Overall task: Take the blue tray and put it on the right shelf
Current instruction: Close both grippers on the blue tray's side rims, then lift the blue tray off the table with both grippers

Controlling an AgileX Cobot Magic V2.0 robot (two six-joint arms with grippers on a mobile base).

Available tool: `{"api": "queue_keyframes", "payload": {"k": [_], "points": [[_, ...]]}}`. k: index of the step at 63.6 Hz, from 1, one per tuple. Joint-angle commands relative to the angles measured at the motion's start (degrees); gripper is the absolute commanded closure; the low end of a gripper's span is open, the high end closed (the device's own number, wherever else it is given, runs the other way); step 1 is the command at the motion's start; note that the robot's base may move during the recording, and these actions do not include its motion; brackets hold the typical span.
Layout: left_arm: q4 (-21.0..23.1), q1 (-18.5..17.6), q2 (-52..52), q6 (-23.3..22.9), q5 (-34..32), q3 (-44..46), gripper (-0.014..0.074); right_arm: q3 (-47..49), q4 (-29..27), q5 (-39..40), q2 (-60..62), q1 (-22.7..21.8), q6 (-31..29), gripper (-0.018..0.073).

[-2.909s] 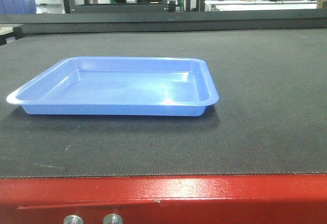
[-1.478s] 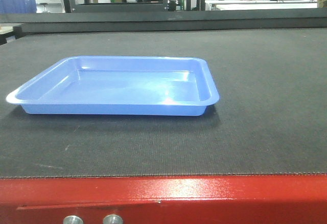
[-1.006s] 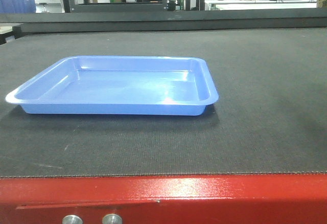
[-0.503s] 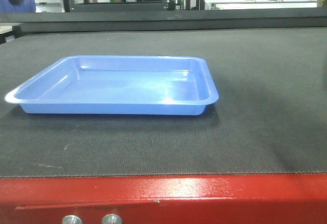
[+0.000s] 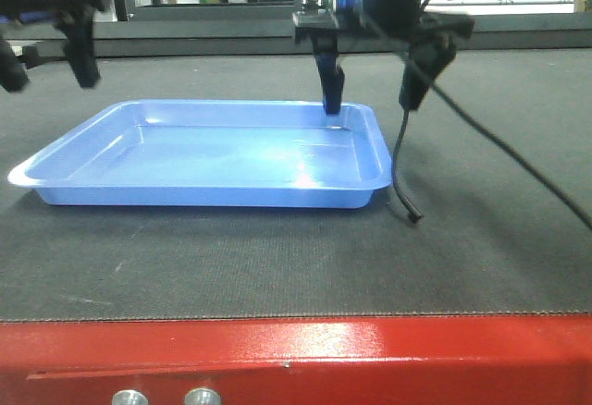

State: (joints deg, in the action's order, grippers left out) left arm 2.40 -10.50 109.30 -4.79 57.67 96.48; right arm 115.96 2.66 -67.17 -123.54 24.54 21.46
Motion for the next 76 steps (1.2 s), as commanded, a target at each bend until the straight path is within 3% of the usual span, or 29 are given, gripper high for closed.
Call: {"api": "queue_keyframes", "payload": {"k": [1, 27, 35, 45, 53, 59, 76], "points": [[1.19, -0.47, -0.66, -0.71, -2.35, 2.49, 0.0196, 2.45, 2.45, 1.03, 2.71, -0.11, 2.26, -0.0063], [2.33, -0.47, 5.14, -0.71, -4.5, 2.49, 0.0196, 2.45, 0.78, 3.14, -1.06, -0.11, 2.26, -0.006], [2.33, -0.47, 5.14, -0.71, -5.19, 2.49, 0.02, 2.4, 0.17, 4.08, -1.3, -0.11, 2.26, 0.005], [2.33, -0.47, 5.14, -0.71, -4.37, 2.49, 0.0355, 2.4, 0.17, 3.9, -1.36, -0.11, 2.26, 0.037], [2.33, -0.47, 5.89, -0.71, -3.63, 2.49, 0.0539, 2.4, 0.17, 3.85, -1.55, -0.11, 2.26, 0.0511], [2.33, -0.47, 6.82, -0.71, -2.25, 2.49, 0.0653, 2.4, 0.17, 3.59, -1.83, -0.11, 2.26, 0.0503], [1.89, -0.47, 6.62, -0.71, 1.18, 4.88, 0.0638, 3.34, 0.23, 2.81, -0.59, -0.11, 2.05, 0.0503]]}}
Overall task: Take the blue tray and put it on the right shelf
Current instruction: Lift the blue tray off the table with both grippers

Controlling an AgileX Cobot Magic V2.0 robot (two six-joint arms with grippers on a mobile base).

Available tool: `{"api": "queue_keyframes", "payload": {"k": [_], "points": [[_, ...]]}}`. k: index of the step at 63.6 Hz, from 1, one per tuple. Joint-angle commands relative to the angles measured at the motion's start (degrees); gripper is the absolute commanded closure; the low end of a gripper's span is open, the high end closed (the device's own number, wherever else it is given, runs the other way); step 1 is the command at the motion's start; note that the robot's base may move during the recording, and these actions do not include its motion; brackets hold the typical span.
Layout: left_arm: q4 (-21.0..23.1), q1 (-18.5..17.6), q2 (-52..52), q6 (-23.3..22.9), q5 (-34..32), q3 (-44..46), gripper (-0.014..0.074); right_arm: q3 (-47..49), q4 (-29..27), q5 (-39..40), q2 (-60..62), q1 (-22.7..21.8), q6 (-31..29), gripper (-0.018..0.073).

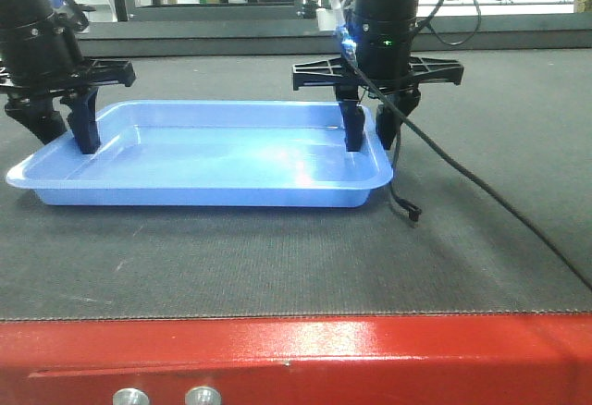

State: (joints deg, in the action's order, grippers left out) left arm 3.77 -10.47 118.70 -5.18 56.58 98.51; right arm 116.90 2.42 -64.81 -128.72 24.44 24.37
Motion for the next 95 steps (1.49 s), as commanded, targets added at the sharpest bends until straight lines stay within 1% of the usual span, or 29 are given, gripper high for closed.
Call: {"api": "queue_keyframes", "payload": {"k": [1, 8, 16, 24, 29, 35, 40, 45, 50, 57, 66, 81, 88, 95], "points": [[0.37, -0.5, -2.79, -0.32, 2.79, 3.34, 0.0638, 2.55, 0.47, 0.35, 4.99, 0.0, -0.87, 0.0503], [-0.26, -0.5, -3.77, -0.21, 7.01, 7.48, 0.0638, 2.8, 0.67, 0.17, 8.08, 0.0, -0.87, 0.0503], [-0.26, -0.5, -6.52, -0.1, 10.78, 11.6, 0.0638, 2.8, 2.44, -0.85, 12.78, 0.0, -0.91, 0.0503], [-0.26, -0.5, -11.36, -0.1, 13.22, 12.24, 0.0638, 2.42, 4.86, -2.72, 17.55, 0.0, -0.94, 0.0503], [-0.26, -0.86, -14.46, -0.1, 15.26, 12.24, 0.0638, 1.95, 5.31, -4.84, 20.36, 0.0, -1.64, 0.0503], [-0.66, -2.14, -17.79, -0.1, 17.42, 12.24, 0.0638, 0.63, 5.31, -6.15, 23.32, 0.0, -4.35, 0.0503], [-1.28, -3.65, -19.89, -0.1, 19.14, 12.24, 0.0638, -1.36, 5.31, -6.23, 26.21, 0.0, -4.63, 0.0503], [-2.06, -6.14, -22.02, -0.75, 20.15, 12.1, 0.0638, -3.91, 5.31, -5.85, 29.49, 0.0, -5.12, 0.0503], [-3.3, -8.78, -23.7, -2.53, 20.15, 11.75, 0.0638, -7.72, 5.21, -4.9, 32.84, 0.0, -6.25, 0.0503], [-4.82, -11.62, -25.28, -4.07, 20.15, 10.48, 0.0638, -13.93, 5.1, -3.58, 37.22, 0.0, -6.68, 0.0503], [-4.46, -13.1, -27.25, -4.95, 20.15, 6.94, 0.0638, -21.52, 5.1, -2.01, 42.76, 0.0, -7.61, 0.0503], [-3.77, -13.22, -31.26, -5.32, 20.15, -4.46, 0.0638, -32.77, 5.1, 2.76, 49.42, 0.0, -7.6, 0.0503], [-3.33, -13.22, -33.41, -5.56, 20.15, -8.43, 0.0638, -35.0, 5.1, 3.18, 50.46, 0.0, -7.6, 0.0503], [-3.12, -13.22, -35.48, -6.15, 20.15, -10.44, 0.0638, -35.15, 5.1, 3.32, 50.53, 0.0, -7.6, 0.0503]]}}
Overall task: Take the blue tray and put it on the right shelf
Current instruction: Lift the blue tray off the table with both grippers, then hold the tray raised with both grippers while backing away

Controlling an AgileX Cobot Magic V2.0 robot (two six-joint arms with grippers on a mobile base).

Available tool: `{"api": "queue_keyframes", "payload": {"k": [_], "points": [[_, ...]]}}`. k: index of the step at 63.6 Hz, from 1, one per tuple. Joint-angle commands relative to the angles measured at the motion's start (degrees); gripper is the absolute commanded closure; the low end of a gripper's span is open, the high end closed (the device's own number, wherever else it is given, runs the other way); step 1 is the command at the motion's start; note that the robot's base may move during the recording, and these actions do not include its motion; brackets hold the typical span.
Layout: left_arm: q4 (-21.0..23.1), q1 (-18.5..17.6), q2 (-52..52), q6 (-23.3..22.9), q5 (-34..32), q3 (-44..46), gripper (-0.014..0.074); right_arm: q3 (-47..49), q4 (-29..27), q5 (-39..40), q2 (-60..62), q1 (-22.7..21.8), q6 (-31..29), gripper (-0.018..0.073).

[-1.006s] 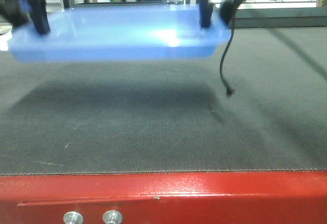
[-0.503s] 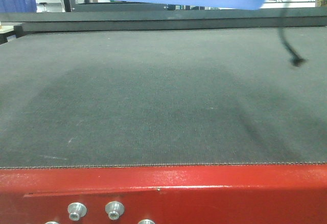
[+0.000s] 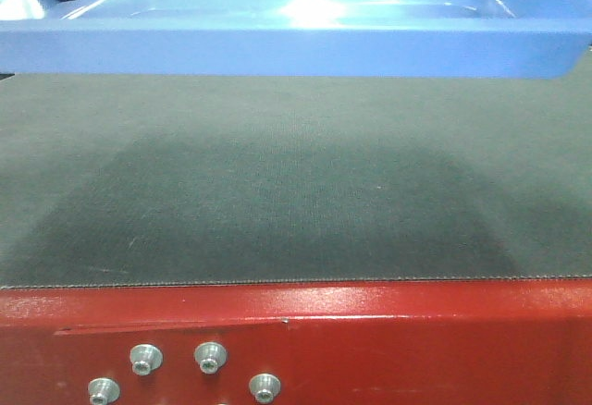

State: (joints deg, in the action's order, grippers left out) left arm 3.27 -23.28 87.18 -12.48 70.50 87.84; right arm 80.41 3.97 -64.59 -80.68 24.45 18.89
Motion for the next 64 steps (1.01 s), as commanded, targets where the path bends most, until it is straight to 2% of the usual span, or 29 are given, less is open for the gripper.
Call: {"api": "queue_keyframes", "payload": {"k": [1, 64], "points": [[-2.62, -0.42, -4.11, 1.14, 6.23, 0.19, 0.0637, 1.34, 3.56, 3.21, 2.5, -0.02, -2.12, 0.0503], [-2.63, -0.42, -4.88, 1.14, 6.02, 0.19, 0.0645, 1.34, 3.56, 3.59, 2.5, -0.02, -2.12, 0.0503]]}}
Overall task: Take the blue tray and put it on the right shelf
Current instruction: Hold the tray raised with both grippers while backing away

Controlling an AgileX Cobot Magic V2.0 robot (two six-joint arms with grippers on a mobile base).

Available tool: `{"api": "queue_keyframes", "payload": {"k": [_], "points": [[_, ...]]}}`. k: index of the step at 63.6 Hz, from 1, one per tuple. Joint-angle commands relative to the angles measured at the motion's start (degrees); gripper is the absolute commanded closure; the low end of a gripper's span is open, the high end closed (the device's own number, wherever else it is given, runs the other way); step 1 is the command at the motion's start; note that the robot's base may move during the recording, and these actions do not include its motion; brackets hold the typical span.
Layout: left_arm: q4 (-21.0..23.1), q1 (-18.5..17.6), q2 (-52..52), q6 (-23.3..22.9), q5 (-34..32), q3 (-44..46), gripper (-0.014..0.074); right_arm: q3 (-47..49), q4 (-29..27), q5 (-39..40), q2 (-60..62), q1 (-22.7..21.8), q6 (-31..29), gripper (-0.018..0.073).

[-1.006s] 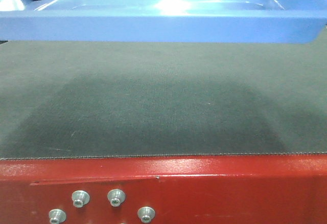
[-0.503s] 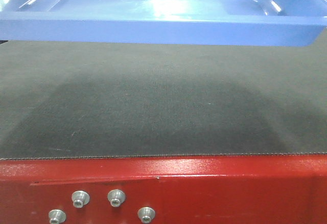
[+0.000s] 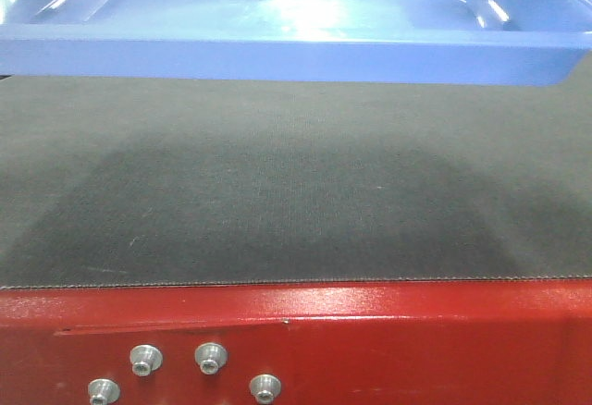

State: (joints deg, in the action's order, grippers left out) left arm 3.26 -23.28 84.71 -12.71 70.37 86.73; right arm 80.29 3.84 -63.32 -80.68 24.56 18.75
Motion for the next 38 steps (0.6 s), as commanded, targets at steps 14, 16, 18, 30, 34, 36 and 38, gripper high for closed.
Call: {"api": "queue_keyframes", "payload": {"k": [14, 16, 18, 30, 34, 36, 38], "points": [[-2.62, -0.42, -2.41, 1.38, 6.16, 1.31, 0.0645, 1.46, 3.68, 2.4, 2.5, -0.12, -1.98, 0.0503], [-2.62, -0.42, -2.41, 1.38, 6.16, 1.31, 0.0645, 1.46, 3.68, 2.4, 2.5, -0.12, -1.98, 0.0503], [-2.62, -0.42, -2.41, 1.38, 6.16, 1.31, 0.0645, 1.46, 3.68, 2.4, 2.5, -0.12, -1.98, 0.0503], [-2.62, -0.42, -2.41, 1.38, 6.16, 1.31, 0.0645, 1.46, 3.68, 2.46, 2.36, -0.12, -1.98, 0.0503], [-2.62, -0.42, -2.41, 1.38, 6.16, 1.31, 0.0645, 1.46, 3.68, 2.5, 2.08, -0.12, -1.98, 0.0503], [-2.62, -0.42, -2.41, 1.38, 6.16, 1.31, 0.0645, 1.46, 3.68, 2.5, 2.01, -0.12, -1.98, 0.0503], [-2.62, -0.42, -2.41, 1.38, 6.16, 1.31, 0.0645, 1.46, 3.68, 2.5, 1.78, -0.12, -1.98, 0.0503]]}}
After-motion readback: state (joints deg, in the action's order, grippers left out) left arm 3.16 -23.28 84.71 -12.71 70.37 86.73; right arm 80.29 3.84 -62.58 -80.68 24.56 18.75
